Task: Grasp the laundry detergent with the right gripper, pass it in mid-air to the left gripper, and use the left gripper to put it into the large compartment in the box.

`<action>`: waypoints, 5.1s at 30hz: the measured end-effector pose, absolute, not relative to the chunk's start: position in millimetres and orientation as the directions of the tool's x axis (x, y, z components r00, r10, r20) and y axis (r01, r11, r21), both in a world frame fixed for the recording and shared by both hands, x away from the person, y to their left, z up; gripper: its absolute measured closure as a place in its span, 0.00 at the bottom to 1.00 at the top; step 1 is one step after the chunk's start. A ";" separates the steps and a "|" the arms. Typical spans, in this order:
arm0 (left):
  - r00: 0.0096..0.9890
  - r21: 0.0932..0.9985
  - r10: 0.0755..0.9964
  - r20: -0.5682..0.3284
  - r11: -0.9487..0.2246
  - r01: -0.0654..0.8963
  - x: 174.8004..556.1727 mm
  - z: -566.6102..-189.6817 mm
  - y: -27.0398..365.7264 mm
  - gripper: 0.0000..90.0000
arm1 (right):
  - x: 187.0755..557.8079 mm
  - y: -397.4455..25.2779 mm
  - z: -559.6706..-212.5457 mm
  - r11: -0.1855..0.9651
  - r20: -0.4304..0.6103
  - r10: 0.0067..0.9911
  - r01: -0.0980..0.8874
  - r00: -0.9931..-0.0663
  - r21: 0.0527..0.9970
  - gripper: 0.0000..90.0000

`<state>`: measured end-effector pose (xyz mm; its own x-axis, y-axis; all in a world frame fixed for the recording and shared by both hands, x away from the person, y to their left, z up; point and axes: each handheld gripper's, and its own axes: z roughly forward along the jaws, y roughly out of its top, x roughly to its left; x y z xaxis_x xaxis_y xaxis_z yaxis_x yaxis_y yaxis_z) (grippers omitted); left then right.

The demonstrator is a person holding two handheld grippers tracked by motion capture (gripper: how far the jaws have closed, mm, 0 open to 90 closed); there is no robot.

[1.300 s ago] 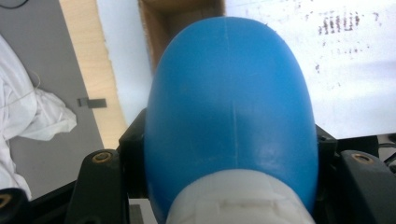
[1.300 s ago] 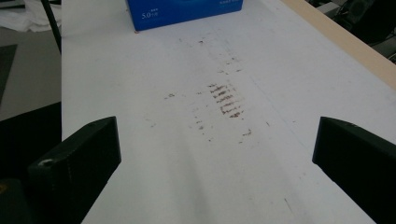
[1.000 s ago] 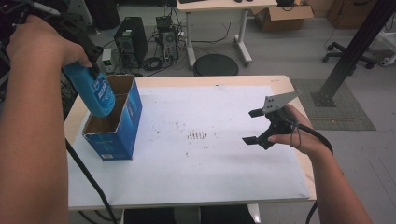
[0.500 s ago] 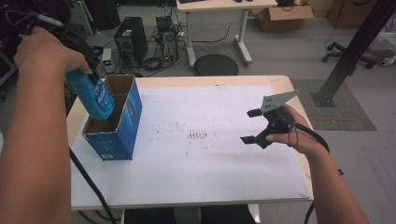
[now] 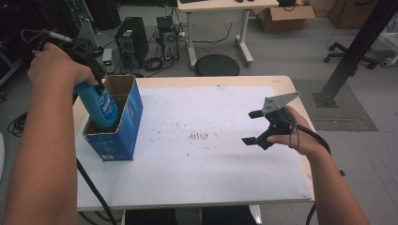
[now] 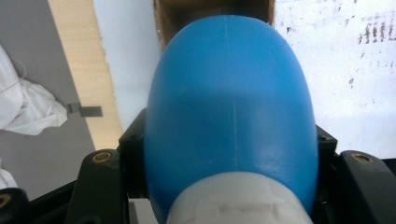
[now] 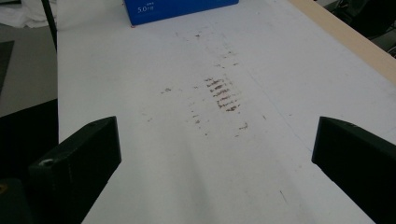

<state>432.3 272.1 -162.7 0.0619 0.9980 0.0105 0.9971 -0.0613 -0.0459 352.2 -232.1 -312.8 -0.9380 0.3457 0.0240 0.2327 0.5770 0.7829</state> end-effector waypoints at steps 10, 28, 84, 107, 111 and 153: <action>0.061 -0.072 0.998 0.009 -0.060 0.996 432.7 -195.0 275.5 0.43 | 351.7 -231.1 -313.7 0.574 0.026 0.342 0.230 -0.940 0.785 0.01; 0.081 -0.101 0.997 0.019 -0.079 0.992 438.3 -245.2 271.5 0.43 | 351.6 -230.4 -322.8 0.569 0.044 0.339 0.241 -0.940 0.786 0.01; 0.075 -0.102 0.997 -0.017 -0.077 0.992 436.8 -294.4 276.6 0.42 | 348.2 -237.0 -327.3 0.558 0.052 0.343 0.248 -0.938 0.792 0.01; 0.074 -0.076 0.997 -0.017 -0.075 0.994 431.9 -280.9 272.5 0.35 | 344.9 -239.8 -328.6 0.546 0.056 0.342 0.246 -0.938 0.801 0.01; 0.075 -0.065 0.997 -0.007 -0.075 0.995 430.2 -273.9 271.5 0.34 | 343.9 -240.1 -327.3 0.545 0.053 0.341 0.243 -0.939 0.803 0.01; 0.159 0.003 0.987 0.023 -0.159 0.987 402.7 -211.9 235.3 0.09 | 331.7 -235.2 -300.2 0.550 0.005 0.313 0.186 -0.950 0.814 0.01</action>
<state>402.7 235.3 -211.9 0.1591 0.9870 0.0232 0.9872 -0.1593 0.0034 331.7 -235.2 -300.2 -0.9498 0.3129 0.0052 0.1857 0.5502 0.8141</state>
